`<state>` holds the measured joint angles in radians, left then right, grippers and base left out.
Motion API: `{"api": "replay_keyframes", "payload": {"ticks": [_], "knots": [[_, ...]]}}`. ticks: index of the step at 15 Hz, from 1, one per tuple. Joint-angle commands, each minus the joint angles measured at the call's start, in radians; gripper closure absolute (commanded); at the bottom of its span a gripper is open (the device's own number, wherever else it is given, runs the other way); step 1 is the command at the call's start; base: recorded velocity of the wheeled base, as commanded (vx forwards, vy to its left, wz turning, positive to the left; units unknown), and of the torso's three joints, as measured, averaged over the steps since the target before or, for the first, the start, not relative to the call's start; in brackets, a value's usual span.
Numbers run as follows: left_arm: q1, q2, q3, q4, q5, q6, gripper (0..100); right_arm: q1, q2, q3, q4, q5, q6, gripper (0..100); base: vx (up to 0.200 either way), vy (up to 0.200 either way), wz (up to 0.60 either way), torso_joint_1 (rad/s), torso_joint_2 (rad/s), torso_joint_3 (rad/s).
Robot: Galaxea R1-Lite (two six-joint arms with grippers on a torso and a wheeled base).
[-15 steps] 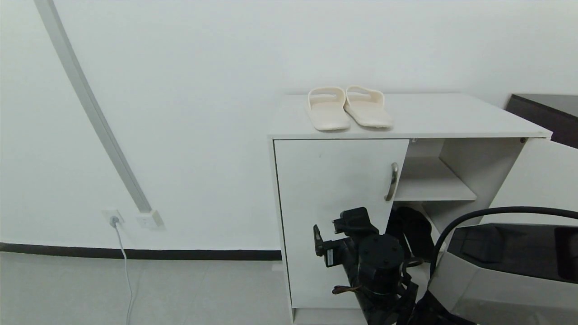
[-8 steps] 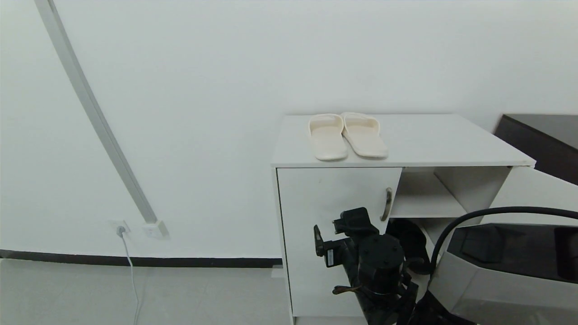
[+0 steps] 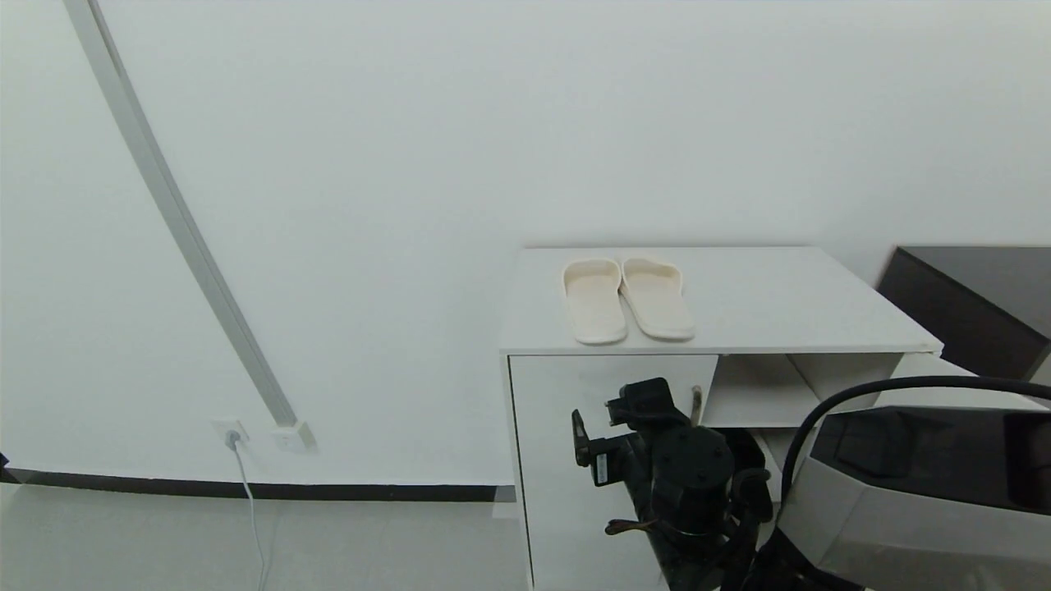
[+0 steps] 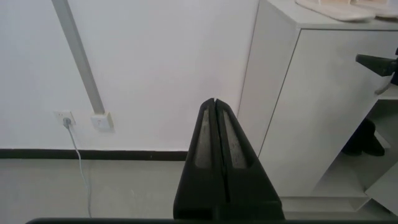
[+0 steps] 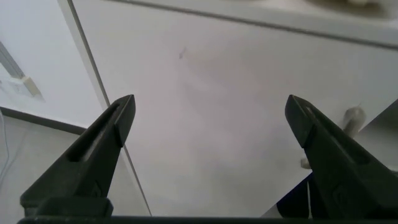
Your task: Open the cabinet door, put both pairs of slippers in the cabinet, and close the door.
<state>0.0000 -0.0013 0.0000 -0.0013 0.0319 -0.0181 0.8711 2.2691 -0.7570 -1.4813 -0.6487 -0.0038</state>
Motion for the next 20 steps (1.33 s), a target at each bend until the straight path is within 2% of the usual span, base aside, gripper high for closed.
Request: {"api": "replay_keyframes", "payload": {"ticks": [1,11,14,16,19,20], "knots": [[0.0,0.001,0.0,0.0,0.0,0.0,100,0.0,0.004,0.001,-0.001,0.0,-0.001,0,0.0,0.0,0.0,0.261,-0.57,-0.325],[0.0,0.001,0.0,0.0,0.0,0.0,100,-0.024,0.021,-0.004,-0.01,0.012,-0.008,0,0.0,0.0,0.0,0.218,-0.47,-0.266],[0.0,0.001,0.0,0.0,0.0,0.0,100,-0.029,0.024,-0.012,-0.037,0.018,-0.042,0,0.0,0.0,0.0,0.05,-0.12,-0.055],[0.0,0.001,0.0,0.0,0.0,0.0,100,-0.067,0.012,-0.074,-0.051,0.027,-0.114,0,0.0,0.0,0.0,0.0,0.0,0.0],[0.0,0.001,0.0,0.0,-0.001,0.004,100,-0.118,-0.08,-0.194,0.222,0.027,-0.073,0,0.0,0.0,0.0,0.0,0.0,0.0],[0.0,0.001,0.0,0.0,-0.003,0.006,100,-0.121,-0.134,-0.246,0.383,0.027,-0.001,0,0.0,0.0,0.0,0.0,0.0,0.0]]}}
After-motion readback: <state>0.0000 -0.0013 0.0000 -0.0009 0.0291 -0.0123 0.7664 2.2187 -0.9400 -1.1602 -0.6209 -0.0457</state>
